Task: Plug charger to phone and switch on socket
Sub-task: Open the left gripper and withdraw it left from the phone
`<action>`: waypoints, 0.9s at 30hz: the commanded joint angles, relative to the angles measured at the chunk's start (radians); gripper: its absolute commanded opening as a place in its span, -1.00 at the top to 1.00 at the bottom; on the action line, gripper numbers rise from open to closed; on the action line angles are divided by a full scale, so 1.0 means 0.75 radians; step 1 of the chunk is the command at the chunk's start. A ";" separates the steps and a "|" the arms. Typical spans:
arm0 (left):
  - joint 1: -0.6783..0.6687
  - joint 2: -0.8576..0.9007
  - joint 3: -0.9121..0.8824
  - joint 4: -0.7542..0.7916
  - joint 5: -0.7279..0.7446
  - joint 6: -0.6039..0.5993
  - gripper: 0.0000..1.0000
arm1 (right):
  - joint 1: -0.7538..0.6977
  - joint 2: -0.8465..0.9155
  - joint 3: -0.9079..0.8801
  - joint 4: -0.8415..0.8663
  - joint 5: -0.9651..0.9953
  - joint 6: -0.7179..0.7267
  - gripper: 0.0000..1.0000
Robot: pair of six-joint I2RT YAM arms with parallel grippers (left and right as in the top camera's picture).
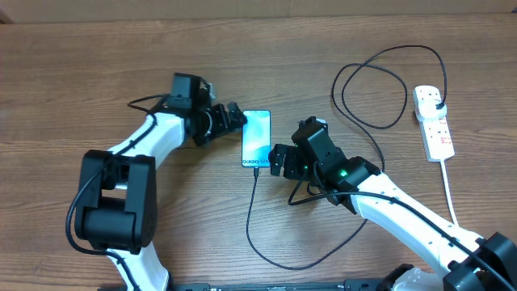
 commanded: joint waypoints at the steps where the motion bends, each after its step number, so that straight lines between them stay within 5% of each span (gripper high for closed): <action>1: 0.058 0.028 -0.022 -0.024 -0.067 0.001 -1.00 | -0.003 -0.020 0.027 0.004 0.017 0.005 -1.00; 27: 0.072 0.028 -0.022 -0.013 -0.071 0.001 -0.99 | -0.003 -0.020 0.027 0.004 0.017 0.005 -1.00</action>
